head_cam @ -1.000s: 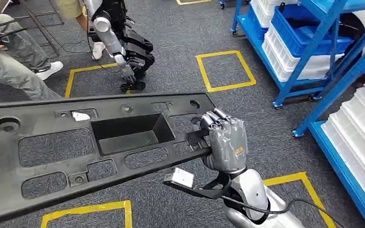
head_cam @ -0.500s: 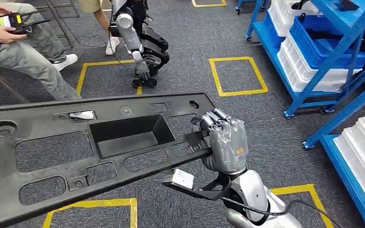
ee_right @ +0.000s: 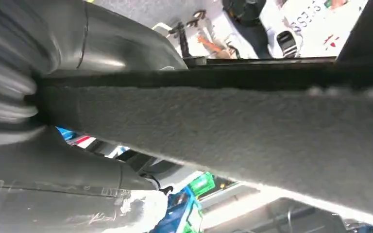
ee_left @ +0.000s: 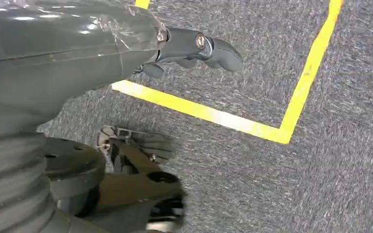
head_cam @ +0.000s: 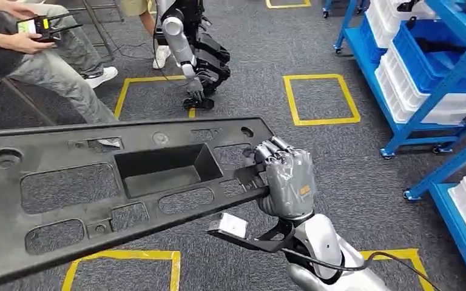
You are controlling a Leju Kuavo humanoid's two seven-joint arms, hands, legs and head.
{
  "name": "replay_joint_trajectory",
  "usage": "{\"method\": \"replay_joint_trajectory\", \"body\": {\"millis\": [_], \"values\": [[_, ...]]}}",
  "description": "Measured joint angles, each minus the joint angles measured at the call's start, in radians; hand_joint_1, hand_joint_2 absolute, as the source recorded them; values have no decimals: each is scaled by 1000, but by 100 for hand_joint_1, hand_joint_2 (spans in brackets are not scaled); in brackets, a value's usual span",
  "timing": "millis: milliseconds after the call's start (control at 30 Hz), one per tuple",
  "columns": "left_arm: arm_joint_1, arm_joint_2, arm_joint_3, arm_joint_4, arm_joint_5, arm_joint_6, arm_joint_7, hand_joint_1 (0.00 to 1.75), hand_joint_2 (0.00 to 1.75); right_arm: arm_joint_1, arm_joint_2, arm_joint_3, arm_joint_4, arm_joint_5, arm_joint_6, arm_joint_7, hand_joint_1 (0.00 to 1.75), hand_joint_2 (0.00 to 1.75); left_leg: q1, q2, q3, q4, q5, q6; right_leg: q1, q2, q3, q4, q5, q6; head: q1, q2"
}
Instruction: Take the parts from the cabinet and place them on the table.
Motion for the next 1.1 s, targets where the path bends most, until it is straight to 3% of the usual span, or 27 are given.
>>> {"method": "replay_joint_trajectory", "body": {"millis": [33,67,133,167,200,300,333,367,400,467,500,533,600,633,667,700,800,833,867,900,967,1100], "values": [[1,0,0,0,0,0,0,0,175,0,0,0,0,0,0,0,175,175,1,2,0,-8,17,1,0,-6,1,0,-1,1,0,0],[1,0,0,0,-2,0,0,0,175,0,0,0,0,0,0,0,175,175,2,3,24,-62,54,4,0,-12,4,0,-3,2,0,0],[0,0,0,0,-4,0,0,0,175,0,0,0,0,0,0,0,175,175,0,19,118,-250,145,14,0,-23,14,0,-9,6,0,0],[0,0,0,0,-4,0,0,0,175,0,0,0,0,0,0,0,175,175,-4,49,139,-301,140,19,2,-27,15,-1,-11,9,1,0],[-2,0,0,0,-6,0,1,0,175,0,0,0,0,0,0,0,175,175,-14,43,136,-308,144,24,4,-28,14,-1,-13,14,1,0],[1,0,0,0,-9,0,2,0,175,1,0,0,0,0,0,2,175,175,-20,28,133,-311,144,36,-1,-40,21,-11,-13,30,0,0],[1,0,0,0,-10,0,2,0,175,1,-1,0,0,0,0,3,175,175,-7,21,146,-330,152,45,-2,-34,24,-7,-22,37,2,0],[0,0,0,0,-11,0,2,0,175,3,-1,0,0,0,0,3,175,175,-10,19,151,-337,155,49,-4,-7,18,16,-38,37,1,0],[-1,0,0,0,-11,0,2,0,175,3,-1,0,-1,0,0,5,175,175,-10,17,152,-338,155,57,-2,9,-8,70,-72,35,3,0],[-1,0,0,0,-11,0,2,0,175,9,0,0,-1,0,0,7,175,175,-12,6,152,-337,153,62,-1,21,-87,225,-142,37,10,0],[0,0,0,0,-11,0,2,0,175,13,0,0,0,0,0,7,175,175,-13,0,152,-336,152,63,-1,22,-119,282,-154,39,10,0],[1,0,0,0,-11,0,2,0,175,15,0,0,0,1,1,8,175,175,-13,-8,153,-336,152,63,-1,22,-128,291,-142,40,10,0],[0,0,0,0,-13,0,2,0,175,15,-2,0,0,4,1,10,175,175,-12,-25,155,-330,148,61,-3,24,-85,178,-56,39,12,0],[0,0,0,0,-14,0,2,0,175,14,-2,0,-1,7,1,10,175,175,-11,-34,155,-322,143,56,-6,32,-43,83,-3,39,14,0],[0,0,0,0,-15,0,2,0,175,14,-2,0,-1,10,1,11,175,175,-9,-39,151,-313,136,50,-10,54,-19,21,8,39,17,0],[-1,0,0,0,-16,0,2,0,175,15,-1,0,-1,11,1,13,175,175,-16,-45,142,-297,130,42,-6,61,-15,9,0,36,16,0],[1,0,0,0,-21,0,2,0,175,18,-3,-1,-4,16,1,17,175,175,-10,-54,141,-303,134,33,2,48,-17,15,1,22,12,0],[0,0,0,0,-21,0,3,0,175,18,-3,-1,-4,18,1,18,175,175,-10,-56,140,-299,129,27,-4,40,-14,6,6,13,14,0],[0,0,0,0,-21,0,3,0,175,20,-3,-1,-6,18,2,18,175,175,-11,-32,140,-278,115,20,-5,33,-9,3,7,9,11,0],[-1,0,0,0,-20,0,3,0,175,20,-3,-1,-9,18,3,18,175,175,-10,-16,119,-234,87,14,-5,28,-6,2,5,6,2,0],[-1,0,0,0,-15,0,3,0,175,20,-2,-1,-9,18,3,18,175,175,-4,-6,63,-115,31,6,-2,16,-4,2,3,2,0,0],[0,0,0,0,-14,0,3,0,175,21,-2,-1,-9,18,3,18,175,175,-3,-5,52,-94,23,5,-2,13,-3,2,2,1,0,0]]}}
